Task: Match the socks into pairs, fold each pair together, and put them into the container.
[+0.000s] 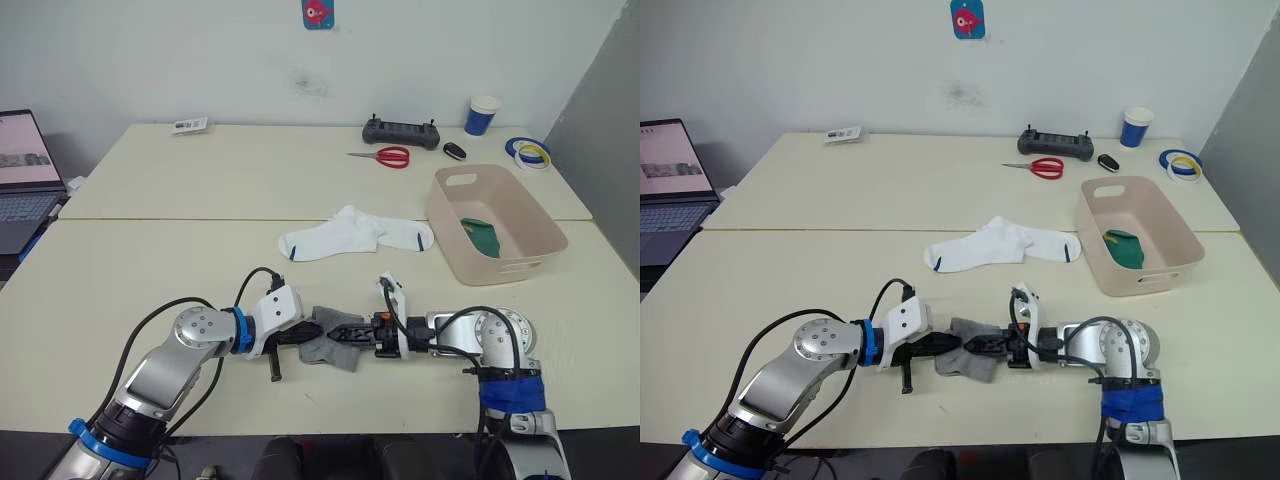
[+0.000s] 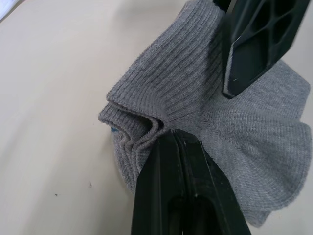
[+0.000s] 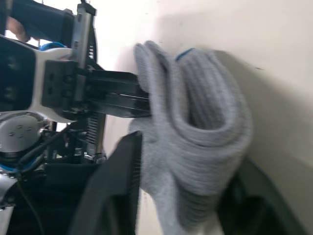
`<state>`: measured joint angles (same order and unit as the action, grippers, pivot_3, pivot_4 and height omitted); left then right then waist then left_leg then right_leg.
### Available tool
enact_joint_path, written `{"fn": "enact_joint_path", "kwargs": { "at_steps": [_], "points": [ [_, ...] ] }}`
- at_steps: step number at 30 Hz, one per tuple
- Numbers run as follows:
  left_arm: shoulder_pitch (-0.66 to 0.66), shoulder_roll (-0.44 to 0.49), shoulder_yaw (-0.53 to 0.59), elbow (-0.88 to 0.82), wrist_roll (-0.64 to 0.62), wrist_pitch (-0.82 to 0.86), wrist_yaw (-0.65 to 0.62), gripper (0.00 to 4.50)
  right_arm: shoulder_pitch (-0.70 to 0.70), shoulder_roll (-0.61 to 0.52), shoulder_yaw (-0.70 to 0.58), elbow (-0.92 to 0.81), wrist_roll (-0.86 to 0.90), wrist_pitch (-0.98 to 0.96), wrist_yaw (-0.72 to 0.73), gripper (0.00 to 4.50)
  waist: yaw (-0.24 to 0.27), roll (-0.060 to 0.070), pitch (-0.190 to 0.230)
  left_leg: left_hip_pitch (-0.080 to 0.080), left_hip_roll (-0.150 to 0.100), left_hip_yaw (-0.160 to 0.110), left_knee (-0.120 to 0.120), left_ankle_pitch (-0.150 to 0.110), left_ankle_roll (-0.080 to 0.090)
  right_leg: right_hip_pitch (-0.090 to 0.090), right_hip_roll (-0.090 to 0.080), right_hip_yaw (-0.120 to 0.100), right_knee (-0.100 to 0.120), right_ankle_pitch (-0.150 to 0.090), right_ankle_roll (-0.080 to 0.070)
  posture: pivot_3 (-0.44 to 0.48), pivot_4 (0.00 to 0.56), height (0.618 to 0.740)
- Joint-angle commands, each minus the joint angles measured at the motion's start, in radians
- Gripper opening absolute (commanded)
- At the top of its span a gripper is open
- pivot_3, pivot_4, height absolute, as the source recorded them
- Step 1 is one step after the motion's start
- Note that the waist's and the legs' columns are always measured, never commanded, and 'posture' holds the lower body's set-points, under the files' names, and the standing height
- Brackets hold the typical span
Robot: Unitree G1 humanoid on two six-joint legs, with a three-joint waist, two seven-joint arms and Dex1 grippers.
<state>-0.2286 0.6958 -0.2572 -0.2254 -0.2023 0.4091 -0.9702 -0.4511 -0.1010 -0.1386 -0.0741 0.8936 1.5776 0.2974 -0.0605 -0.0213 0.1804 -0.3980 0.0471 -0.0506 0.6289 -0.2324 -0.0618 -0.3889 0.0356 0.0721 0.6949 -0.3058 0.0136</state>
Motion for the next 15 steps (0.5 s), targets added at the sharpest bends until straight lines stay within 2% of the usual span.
{"fn": "enact_joint_path", "kwargs": {
  "at_steps": [1,3,6,7,9,12,15],
  "points": [
    [0.014,0.004,0.007,0.025,0.009,0.032,0.008,0.00,-0.003,0.002,0.005,-0.021,0.000,-0.019,0.024,0.63,0.000,0.000,0.000,0.000,0.000,0.000,0.000,0.000,0.000,0.000,0.000,0.000,0.000,0.000,0.000,0.000,0.150,0.740],
    [0.015,0.002,0.015,0.020,-0.002,0.029,0.004,0.00,-0.003,0.000,0.006,-0.025,-0.006,-0.027,0.031,0.05,0.000,0.000,0.000,0.000,0.000,0.000,0.000,0.000,0.000,0.000,0.000,0.000,0.000,0.000,0.000,0.000,0.150,0.740],
    [0.016,-0.017,0.053,-0.001,-0.059,0.034,-0.002,0.00,-0.004,-0.005,0.010,-0.029,-0.014,-0.039,0.042,0.02,0.000,0.000,0.000,0.000,0.000,0.000,0.000,0.000,0.000,0.000,0.000,0.000,0.000,0.000,0.000,0.000,0.150,0.740],
    [0.016,-0.030,0.080,-0.017,-0.105,0.050,-0.007,0.18,-0.004,-0.007,0.010,-0.032,-0.016,-0.043,0.045,0.00,0.000,0.000,0.000,0.000,0.000,0.000,0.000,0.000,0.000,0.000,0.000,0.000,0.000,0.000,0.000,0.000,0.150,0.740],
    [0.012,-0.047,0.152,-0.064,-0.213,0.102,-0.019,0.60,-0.006,-0.020,0.004,-0.049,-0.014,-0.052,0.053,0.00,-0.001,-0.001,0.001,-0.001,0.000,0.000,0.000,0.000,0.000,0.000,0.000,0.000,-0.001,0.000,0.000,0.000,0.150,0.740],
    [0.004,-0.033,0.236,-0.133,-0.321,0.172,-0.023,1.56,-0.008,-0.052,-0.018,-0.094,0.004,-0.051,0.067,0.00,0.001,-0.001,0.002,-0.003,0.000,0.000,0.000,0.000,0.000,-0.002,0.000,0.000,-0.001,0.000,0.000,0.000,0.150,0.740],
    [-0.004,0.014,0.275,-0.206,-0.378,0.224,-0.038,2.58,-0.016,-0.087,-0.043,-0.153,0.033,-0.050,0.080,0.00,0.001,-0.001,0.002,-0.003,0.000,0.000,-0.001,0.000,0.000,-0.001,0.000,-0.001,-0.005,0.000,0.000,0.000,0.150,0.740]
  ]
}}
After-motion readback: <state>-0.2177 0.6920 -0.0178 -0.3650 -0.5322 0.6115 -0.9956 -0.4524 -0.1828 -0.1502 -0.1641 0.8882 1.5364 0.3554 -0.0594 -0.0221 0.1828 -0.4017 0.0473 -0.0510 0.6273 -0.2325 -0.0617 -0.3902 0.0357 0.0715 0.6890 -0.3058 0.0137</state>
